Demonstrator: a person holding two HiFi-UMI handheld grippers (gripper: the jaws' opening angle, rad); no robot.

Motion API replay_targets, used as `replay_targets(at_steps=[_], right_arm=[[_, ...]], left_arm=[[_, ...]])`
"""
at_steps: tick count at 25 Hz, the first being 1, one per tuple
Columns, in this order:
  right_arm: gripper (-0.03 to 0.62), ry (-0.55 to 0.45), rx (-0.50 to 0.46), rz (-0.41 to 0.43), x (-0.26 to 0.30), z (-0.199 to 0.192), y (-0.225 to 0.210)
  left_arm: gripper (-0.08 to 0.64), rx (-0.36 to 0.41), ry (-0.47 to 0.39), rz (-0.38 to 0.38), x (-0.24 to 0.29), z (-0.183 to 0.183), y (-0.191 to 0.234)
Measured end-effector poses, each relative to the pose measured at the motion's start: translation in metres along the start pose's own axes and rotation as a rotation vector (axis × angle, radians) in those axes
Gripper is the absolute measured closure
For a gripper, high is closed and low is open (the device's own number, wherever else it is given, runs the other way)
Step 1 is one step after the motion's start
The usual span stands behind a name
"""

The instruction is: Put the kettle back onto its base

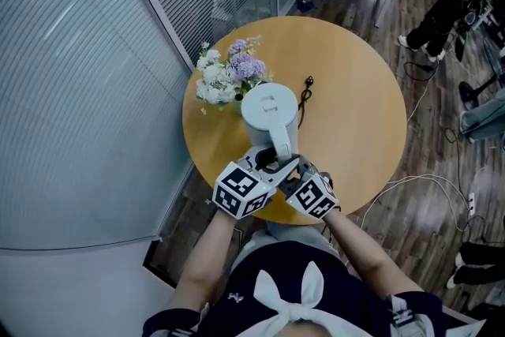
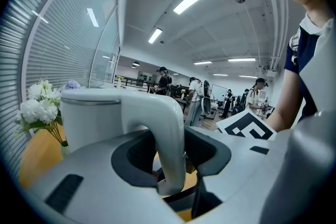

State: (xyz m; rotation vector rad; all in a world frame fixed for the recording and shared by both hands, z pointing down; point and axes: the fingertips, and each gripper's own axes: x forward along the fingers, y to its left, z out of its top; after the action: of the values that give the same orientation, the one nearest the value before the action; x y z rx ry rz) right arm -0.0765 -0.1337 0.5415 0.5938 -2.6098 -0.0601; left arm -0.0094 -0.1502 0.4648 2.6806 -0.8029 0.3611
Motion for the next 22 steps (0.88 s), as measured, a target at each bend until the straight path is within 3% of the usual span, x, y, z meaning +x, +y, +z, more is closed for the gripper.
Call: replay_targets(at_steps=[22], right_arm=[[0.468,0.041,0.049,0.048,0.014,-0.025,0.004]], left_arm=[[0.387,-0.056,0.045,0.003,0.009,-0.023,0.012]])
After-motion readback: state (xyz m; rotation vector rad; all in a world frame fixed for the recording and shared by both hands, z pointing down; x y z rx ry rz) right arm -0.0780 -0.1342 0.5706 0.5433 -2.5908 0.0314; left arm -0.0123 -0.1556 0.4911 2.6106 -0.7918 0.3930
